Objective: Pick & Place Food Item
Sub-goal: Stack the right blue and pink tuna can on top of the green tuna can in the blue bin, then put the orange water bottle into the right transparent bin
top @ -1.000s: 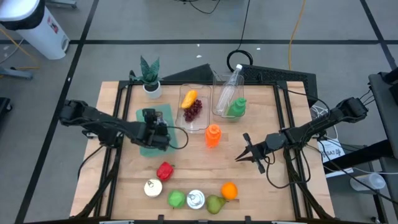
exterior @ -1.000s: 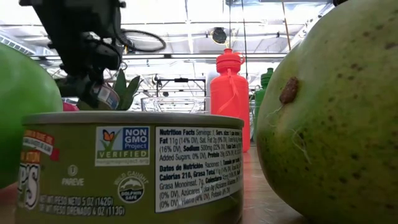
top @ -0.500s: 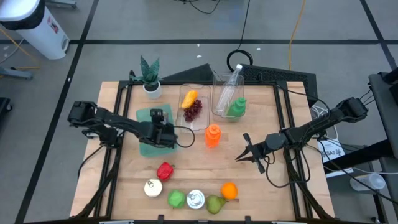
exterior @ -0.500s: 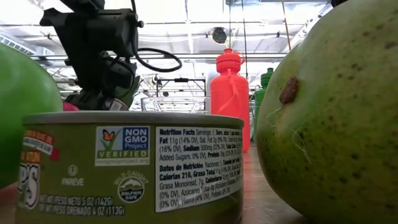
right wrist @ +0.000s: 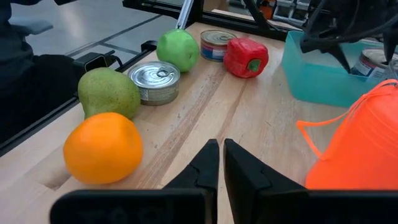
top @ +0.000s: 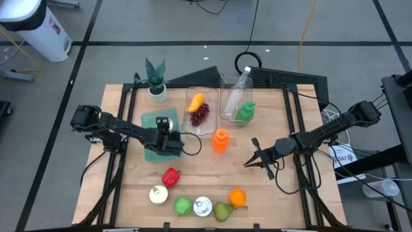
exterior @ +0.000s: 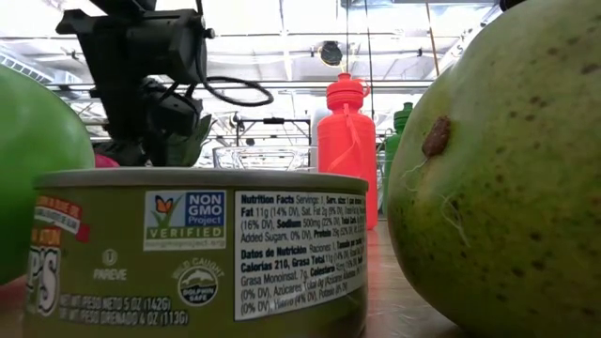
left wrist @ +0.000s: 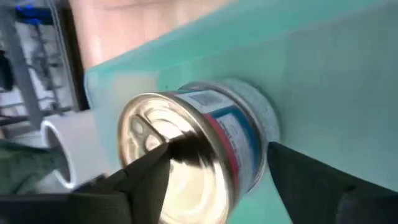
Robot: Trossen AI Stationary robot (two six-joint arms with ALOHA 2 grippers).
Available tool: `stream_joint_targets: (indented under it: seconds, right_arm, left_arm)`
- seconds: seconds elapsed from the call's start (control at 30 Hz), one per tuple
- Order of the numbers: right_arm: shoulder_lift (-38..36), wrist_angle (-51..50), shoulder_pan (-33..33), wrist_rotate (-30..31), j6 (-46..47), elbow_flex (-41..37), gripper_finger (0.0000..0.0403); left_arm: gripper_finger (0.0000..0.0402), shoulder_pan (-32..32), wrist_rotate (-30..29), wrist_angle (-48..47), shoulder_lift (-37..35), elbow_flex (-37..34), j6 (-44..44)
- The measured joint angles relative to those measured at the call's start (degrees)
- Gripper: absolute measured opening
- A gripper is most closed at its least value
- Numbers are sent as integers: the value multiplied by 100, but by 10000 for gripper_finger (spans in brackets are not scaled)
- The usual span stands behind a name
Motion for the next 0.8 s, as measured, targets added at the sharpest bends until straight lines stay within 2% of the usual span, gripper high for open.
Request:
stream_joint_targets:
  seconds: [0.13, 0.4, 0.5, 0.67, 0.8]
  right_arm:
    - [0, 2, -2, 1, 0, 0, 16]
    - [0, 2, 0, 0, 0, 0, 16]
    - [0, 3, -2, 0, 2, 0, 16]
    - [0, 2, -2, 2, 2, 0, 16]
    - [0, 2, -2, 2, 2, 0, 16]
  left_arm:
    - [287, -30, 211, -36, -5, 0, -9]
    - [290, -41, 260, -99, -58, 41, -307]
    - [291, -81, 459, -223, -134, 233, -327]
    - [291, -104, 1146, -221, -475, 735, 41]
    - [291, -105, 1227, -329, -853, 1100, 221]
